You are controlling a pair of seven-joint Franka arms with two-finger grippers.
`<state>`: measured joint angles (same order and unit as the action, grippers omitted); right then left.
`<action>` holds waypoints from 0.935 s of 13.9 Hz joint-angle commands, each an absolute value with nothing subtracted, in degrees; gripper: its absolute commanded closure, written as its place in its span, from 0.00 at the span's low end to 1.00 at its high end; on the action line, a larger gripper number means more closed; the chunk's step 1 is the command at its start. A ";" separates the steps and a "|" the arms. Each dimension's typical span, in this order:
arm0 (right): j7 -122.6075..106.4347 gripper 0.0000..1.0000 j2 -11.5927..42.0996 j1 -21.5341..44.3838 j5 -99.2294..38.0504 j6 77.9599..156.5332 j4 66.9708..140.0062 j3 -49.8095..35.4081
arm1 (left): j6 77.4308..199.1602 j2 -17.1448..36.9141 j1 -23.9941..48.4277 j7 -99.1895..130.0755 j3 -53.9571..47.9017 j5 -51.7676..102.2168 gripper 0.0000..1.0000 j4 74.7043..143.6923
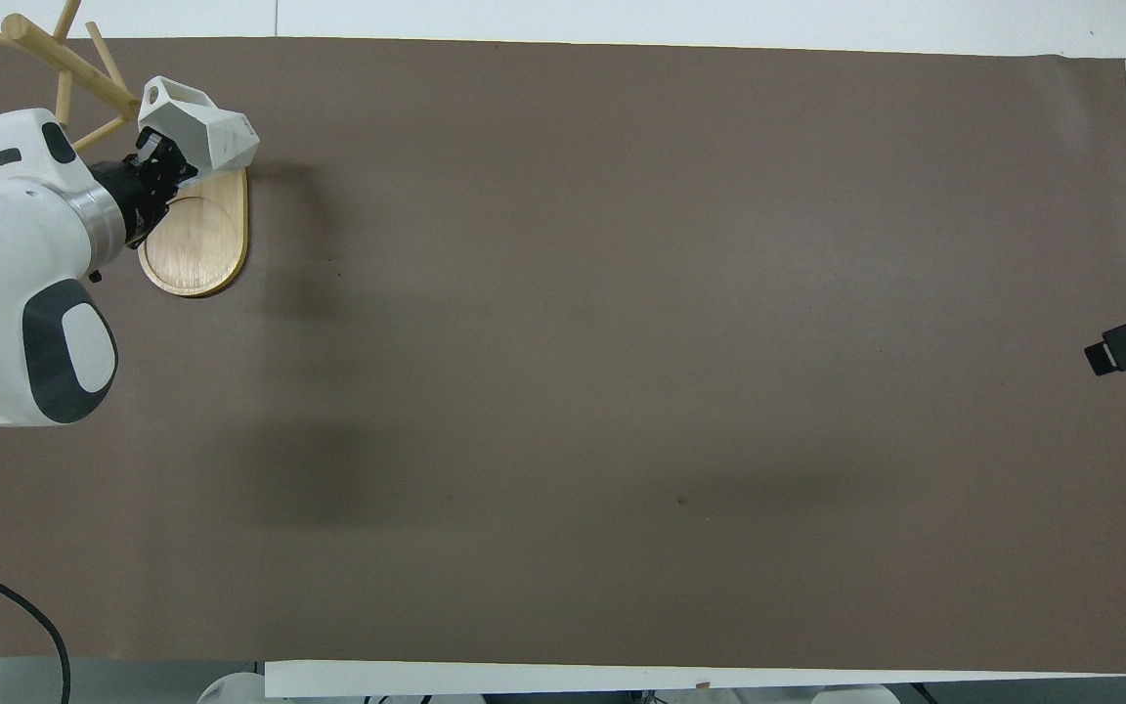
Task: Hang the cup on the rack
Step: 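Release the cup and withdraw the left gripper from the rack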
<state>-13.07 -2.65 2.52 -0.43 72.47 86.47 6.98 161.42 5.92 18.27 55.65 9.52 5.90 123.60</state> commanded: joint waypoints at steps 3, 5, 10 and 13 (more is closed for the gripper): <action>-6.76 0.01 -2.90 3.34 0.71 72.86 89.12 8.35 | 154.97 4.14 16.87 57.21 9.40 6.59 0.00 123.75; -6.50 0.01 -2.90 2.90 0.70 72.86 89.30 8.35 | 144.99 0.11 18.01 60.02 9.32 6.59 0.00 124.01; -4.84 0.01 -2.90 1.93 0.70 72.86 89.56 8.35 | 116.67 -11.50 20.04 61.00 9.05 5.63 0.00 122.27; -4.57 0.01 -2.81 1.76 1.49 74.17 89.56 8.35 | 108.83 -11.87 18.73 53.48 9.75 -2.09 0.00 117.35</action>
<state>-5.54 -2.30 2.31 0.19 72.66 88.59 8.76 113.45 -12.39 19.67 58.73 9.15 1.12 120.43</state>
